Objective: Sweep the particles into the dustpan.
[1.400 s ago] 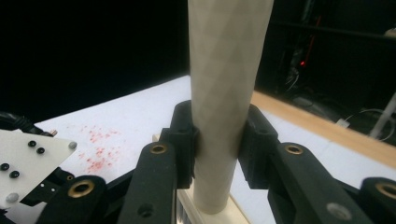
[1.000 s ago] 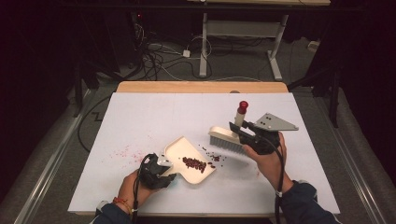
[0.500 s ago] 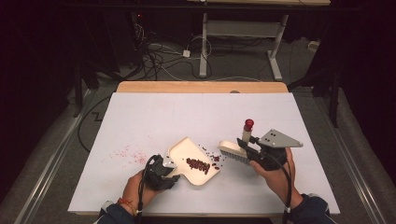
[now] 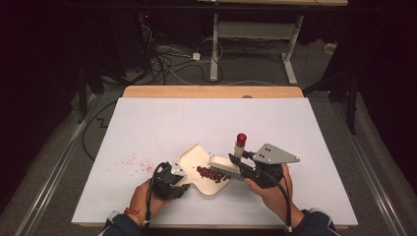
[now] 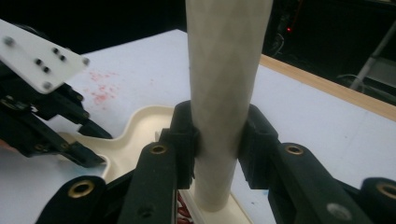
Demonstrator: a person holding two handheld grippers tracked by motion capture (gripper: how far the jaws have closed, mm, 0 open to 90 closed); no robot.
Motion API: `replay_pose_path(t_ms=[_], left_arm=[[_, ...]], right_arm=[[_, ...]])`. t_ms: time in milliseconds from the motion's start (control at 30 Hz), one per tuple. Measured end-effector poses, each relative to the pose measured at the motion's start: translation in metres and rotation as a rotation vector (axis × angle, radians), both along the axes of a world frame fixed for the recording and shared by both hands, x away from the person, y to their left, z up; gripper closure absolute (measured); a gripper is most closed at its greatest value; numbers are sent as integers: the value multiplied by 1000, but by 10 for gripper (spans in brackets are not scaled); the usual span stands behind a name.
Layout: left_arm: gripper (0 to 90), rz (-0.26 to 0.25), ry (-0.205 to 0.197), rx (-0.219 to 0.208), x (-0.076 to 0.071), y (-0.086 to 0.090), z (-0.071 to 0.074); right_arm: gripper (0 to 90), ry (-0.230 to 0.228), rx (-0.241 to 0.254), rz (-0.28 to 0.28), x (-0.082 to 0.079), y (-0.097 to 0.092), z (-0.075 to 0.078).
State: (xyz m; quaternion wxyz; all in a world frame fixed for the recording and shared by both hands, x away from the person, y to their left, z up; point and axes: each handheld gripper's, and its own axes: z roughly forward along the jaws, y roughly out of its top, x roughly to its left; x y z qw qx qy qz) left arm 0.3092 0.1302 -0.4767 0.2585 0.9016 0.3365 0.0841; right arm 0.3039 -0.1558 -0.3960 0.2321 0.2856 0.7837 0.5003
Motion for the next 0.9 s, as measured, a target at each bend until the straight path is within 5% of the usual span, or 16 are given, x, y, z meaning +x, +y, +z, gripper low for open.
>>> replay_pose_path(t_ms=[267,500,700,900], left_arm=[[635,-3,-3,2,0,2,0],[635,-6,0,3,1,6,1],[635,8,15,-7,4,12,0],[635,14,28,-20,9,18,-1]], right_arm=[[704,-29,20,14,-3,-8,11],[704,-84,8,-37,3,-27,17],[704,-97,41,-107,39,-32,12],[703,-107,29,-171,75,-10,-1]])
